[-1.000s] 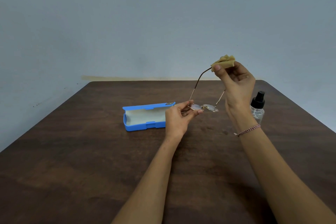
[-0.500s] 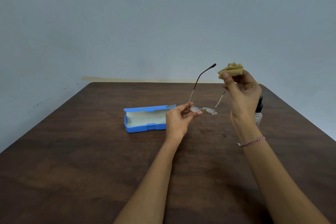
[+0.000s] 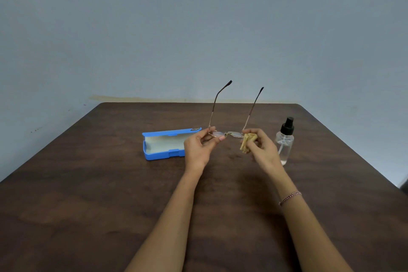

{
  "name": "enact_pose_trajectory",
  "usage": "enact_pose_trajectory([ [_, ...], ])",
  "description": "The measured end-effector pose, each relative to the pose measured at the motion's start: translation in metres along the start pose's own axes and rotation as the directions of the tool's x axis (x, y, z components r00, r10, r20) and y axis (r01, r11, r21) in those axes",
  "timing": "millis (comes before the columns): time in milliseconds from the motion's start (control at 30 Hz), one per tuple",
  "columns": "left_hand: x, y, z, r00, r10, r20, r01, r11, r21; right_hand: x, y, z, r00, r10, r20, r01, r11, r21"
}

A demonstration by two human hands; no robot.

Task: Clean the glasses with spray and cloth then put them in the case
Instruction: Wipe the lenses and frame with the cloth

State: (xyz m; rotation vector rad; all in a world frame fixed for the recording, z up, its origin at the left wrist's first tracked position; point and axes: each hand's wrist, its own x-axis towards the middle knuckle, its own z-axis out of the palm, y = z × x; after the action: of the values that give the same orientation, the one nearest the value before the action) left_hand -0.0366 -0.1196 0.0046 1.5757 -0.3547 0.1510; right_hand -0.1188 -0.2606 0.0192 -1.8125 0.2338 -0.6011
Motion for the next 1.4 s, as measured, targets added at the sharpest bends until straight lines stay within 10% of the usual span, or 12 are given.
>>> enact_pose_trajectory([
  [233, -0.015, 0.0, -0.009, 0.997, -0.072, 0.038, 0.075, 0.993, -0.087, -0.016, 0.013, -0.01, 0.986, 0.095, -0.137, -0.11, 0.988, -0.109],
  [700, -0.039, 0.014, -0.009, 0.917, -0.31, 0.252, 0.384, 0.854, -0.351, -0.042, 0.019, -0.03, 0.967, -0.254, -0.029, 0.214, 0.864, -0.455],
  [1000, -0.049, 0.019, -0.008, 0.816, -0.537, 0.216, 0.576, 0.789, -0.214, -0.042, 0.022, -0.034, 0.983, -0.181, -0.024, 0.156, 0.899, -0.409],
  [1400, -0.048, 0.021, -0.006, 0.921, -0.38, -0.083, 0.377, 0.818, 0.434, -0.042, 0.02, -0.036, 1.0, -0.022, -0.006, 0.018, 0.915, -0.402],
])
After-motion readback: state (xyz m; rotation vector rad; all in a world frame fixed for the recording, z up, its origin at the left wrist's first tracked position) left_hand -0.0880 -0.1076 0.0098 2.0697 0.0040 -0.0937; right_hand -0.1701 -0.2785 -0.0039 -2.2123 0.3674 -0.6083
